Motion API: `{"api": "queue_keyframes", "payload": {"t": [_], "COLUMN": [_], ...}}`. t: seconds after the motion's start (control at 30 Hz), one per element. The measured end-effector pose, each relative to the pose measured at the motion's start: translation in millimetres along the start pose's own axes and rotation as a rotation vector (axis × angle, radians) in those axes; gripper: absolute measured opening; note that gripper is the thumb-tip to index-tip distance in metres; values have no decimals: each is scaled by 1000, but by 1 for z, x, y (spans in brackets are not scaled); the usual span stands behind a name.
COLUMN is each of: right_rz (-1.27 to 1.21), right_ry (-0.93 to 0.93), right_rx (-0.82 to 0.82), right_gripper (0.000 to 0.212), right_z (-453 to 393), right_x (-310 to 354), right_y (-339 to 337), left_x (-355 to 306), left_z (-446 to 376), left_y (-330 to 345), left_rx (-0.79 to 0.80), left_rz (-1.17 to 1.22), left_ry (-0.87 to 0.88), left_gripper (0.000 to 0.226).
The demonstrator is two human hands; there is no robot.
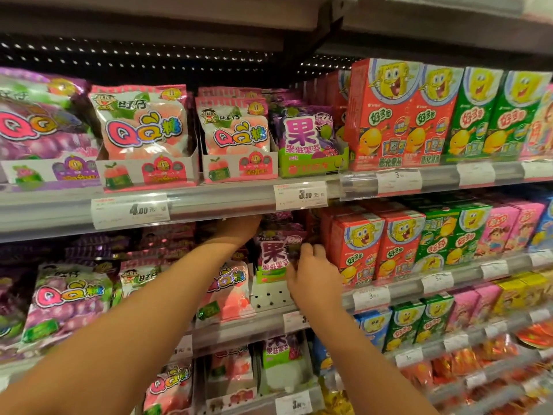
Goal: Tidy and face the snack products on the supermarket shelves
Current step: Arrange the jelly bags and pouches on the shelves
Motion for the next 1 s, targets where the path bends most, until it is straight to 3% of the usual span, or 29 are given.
{"api": "queue_keyframes", "payload": {"t": [0.07,0.17,0.23,0.37,0.5,0.67,0.87,1.0], "right_rz": [-46,-100,-91,-7,52,65,52,102], "right_ry": [-51,-81,-85,-91,-60,-47,-13,-33], "right_rx": [-64,-93,-70,34,132,107,119,114], "right_gripper": [47,53,54,44,33,38,62,49], "right_z": [2,-5,-14,-31,-32,-27,-23,-23], "right_x": [2,8,14,19,16,11,11,8], "right_y": [0,-1,0,5,14,23,26,25], "left_x": [3,11,14,15,10,15,12,22], "left_z": [7,21,28,27,18,-2,-23,-25], "left_y": [-3,-2,1,9,20,29,32,27], "left_rx": [-103,-226,-174,-28,25,23,262,164], "left_rz": [-68,127,166,-90,-156,-167,-175,-107], "left_ry": [-88,-81,-43,72,103,108,158,52], "left_gripper": [28,33,40,28,28,31,47,48]}}
Point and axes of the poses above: each hand's wrist, its own z-axis away from the middle knuckle, its own y-axis out of the palm, x = y × z, the point moved 2 cm from there along -z, towards the middle knuckle, and after that the axes turned 15 degrees about -x, right-handed, at the moved point
